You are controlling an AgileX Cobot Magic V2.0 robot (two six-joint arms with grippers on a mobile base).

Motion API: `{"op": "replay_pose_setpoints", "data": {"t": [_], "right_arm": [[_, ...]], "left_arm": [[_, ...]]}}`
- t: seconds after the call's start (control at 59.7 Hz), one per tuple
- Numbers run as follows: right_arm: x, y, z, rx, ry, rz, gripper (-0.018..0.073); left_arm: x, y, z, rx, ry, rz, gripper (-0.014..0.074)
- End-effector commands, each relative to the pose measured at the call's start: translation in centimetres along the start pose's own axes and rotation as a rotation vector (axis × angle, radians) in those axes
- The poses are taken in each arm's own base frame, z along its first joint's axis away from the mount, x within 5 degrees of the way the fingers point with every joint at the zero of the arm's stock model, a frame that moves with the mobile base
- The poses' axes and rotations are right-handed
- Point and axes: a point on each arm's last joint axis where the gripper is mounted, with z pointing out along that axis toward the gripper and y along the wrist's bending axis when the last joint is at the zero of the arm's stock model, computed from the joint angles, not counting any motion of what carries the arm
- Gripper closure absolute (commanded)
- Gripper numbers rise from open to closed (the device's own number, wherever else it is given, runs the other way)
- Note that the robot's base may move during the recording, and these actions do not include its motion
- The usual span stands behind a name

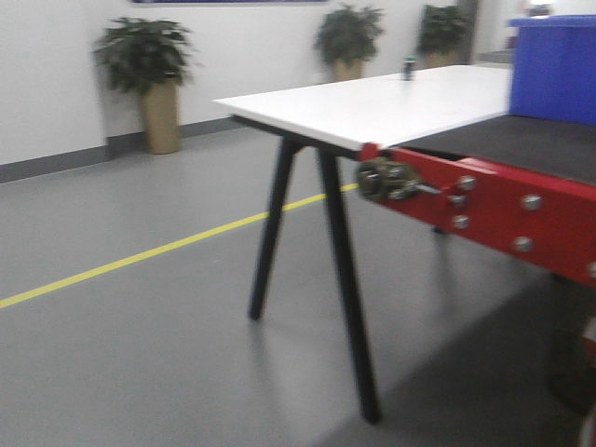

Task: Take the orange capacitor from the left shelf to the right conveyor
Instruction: 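Drive the base to the conveyor belt with the silver tray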

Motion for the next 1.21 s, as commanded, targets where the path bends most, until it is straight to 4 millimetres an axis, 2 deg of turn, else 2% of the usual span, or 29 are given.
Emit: {"op": "replay_pose_setpoints", "data": {"t": [0.0, 1.189], "right_arm": [[-1.63, 0.19, -0.12, -0.008, -0.105, -0.009, 0.0453], [-1.63, 0.19, -0.12, -0.008, -0.105, -0.009, 0.0453]], "left_arm": [[-0.99, 0.02, -0.15, -0.003, -0.106, -0.004, 0.0723], [-0.99, 0.02, -0.15, -0.003, -0.106, -0.004, 0.0723]]}}
